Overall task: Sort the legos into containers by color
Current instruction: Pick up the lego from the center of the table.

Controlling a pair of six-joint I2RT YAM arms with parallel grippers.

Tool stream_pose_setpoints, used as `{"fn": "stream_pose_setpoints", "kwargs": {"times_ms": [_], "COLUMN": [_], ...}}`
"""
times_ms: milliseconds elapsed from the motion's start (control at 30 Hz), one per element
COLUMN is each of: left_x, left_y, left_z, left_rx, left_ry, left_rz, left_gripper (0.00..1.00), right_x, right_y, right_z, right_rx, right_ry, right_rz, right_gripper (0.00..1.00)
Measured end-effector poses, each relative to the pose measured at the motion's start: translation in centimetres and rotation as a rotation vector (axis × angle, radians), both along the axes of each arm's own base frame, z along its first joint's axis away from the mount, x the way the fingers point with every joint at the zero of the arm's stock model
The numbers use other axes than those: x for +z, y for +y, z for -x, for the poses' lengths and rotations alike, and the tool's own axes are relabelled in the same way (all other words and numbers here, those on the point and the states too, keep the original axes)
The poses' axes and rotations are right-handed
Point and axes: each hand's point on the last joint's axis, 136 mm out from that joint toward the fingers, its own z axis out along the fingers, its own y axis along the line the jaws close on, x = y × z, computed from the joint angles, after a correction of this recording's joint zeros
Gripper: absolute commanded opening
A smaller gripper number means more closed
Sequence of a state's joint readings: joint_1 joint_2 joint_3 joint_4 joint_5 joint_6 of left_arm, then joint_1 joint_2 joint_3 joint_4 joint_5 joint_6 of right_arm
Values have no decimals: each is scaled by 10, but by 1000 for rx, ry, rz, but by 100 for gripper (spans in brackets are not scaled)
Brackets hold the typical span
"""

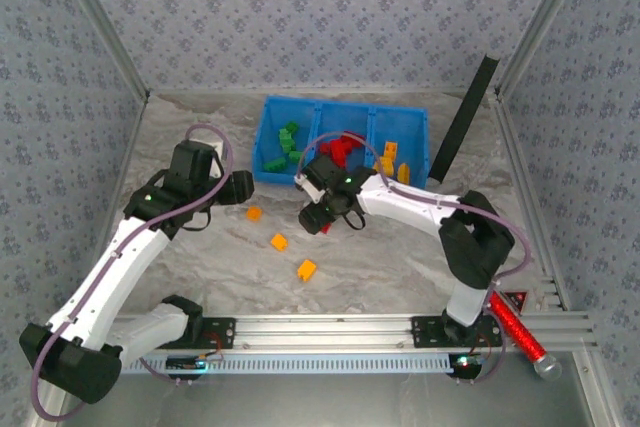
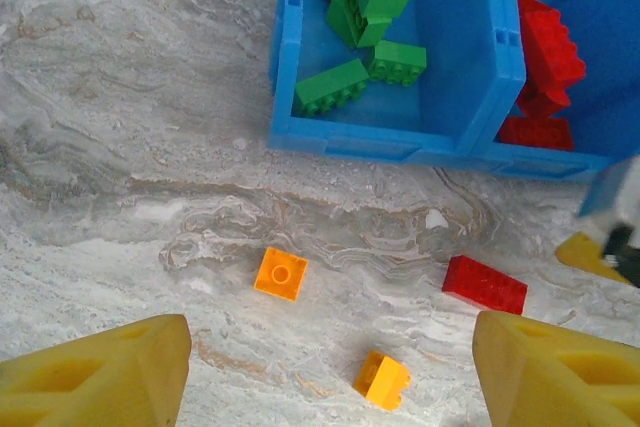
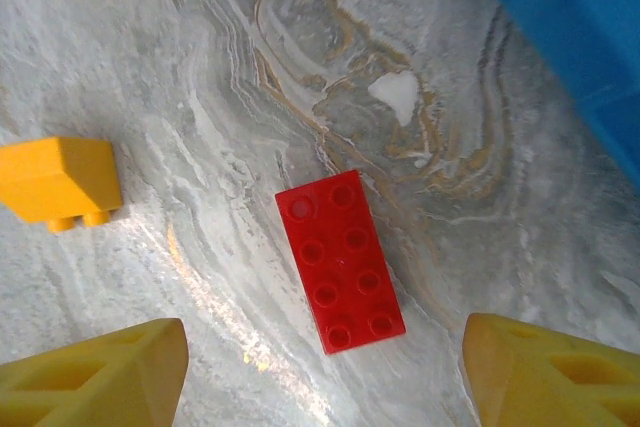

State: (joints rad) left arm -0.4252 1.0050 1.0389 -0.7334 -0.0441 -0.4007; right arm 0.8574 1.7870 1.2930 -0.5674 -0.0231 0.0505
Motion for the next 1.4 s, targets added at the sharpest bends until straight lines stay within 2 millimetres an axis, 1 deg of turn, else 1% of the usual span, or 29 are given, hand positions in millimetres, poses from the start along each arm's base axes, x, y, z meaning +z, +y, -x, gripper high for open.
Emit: {"fn": "stream_pose_setpoints", "kwargs": {"times_ms": [100,200,300,467,533,700,733,867,967,1100,1167,1233,1300,1367,1400], "left_x": [-1,-1,-1,-1,-1,-1,-1,-1,0,0,0,3,8,13,14], "left_y": [0,0,1,2,2,2,2,2,3,4,4,4,4,3,2], "left_z": [1,1,0,0,0,0,1,2,4,6,7,6,5,3,2], "left_rx": [0,-3,-2,-2,-2,-2,-2,-1,-1,-1,-1,-1,-1,-1,-1], "left_ry": [3,2,1,2,3,3,3,5,4,8,9,5,-6,-17,-17], "left_rz": [-2,-5,-7,-5,-5,-5,-5,-5,-5,-7,-8,-6,-1,4,4], "left_gripper": [75,75,75,76,76,76,76,76,76,76,76,76,76,76,76], "right_x": [-21,-36,-43,-47,-48,-61,-61,-61,-60,-57,-53,-39,-13,22,44], "right_y": [5,8,10,12,12,7,7,4,2,-5,-19,-35,-50,-56,-57], "right_z": [-1,-2,-5,-11,-14,-17,-18,-22,-24,-25,-28,-37,-55,-80,-95], "right_rx": [37,63,72,72,70,59,56,45,37,21,-13,-65,-124,-171,-192], "right_ry": [30,45,50,47,47,69,71,75,79,107,133,140,115,57,17], "right_rz": [33,58,71,73,74,89,85,82,76,47,46,31,2,-55,-96], "right_gripper": [75,76,76,74,71,59,56,40,30,28,28,28,28,28,28]}}
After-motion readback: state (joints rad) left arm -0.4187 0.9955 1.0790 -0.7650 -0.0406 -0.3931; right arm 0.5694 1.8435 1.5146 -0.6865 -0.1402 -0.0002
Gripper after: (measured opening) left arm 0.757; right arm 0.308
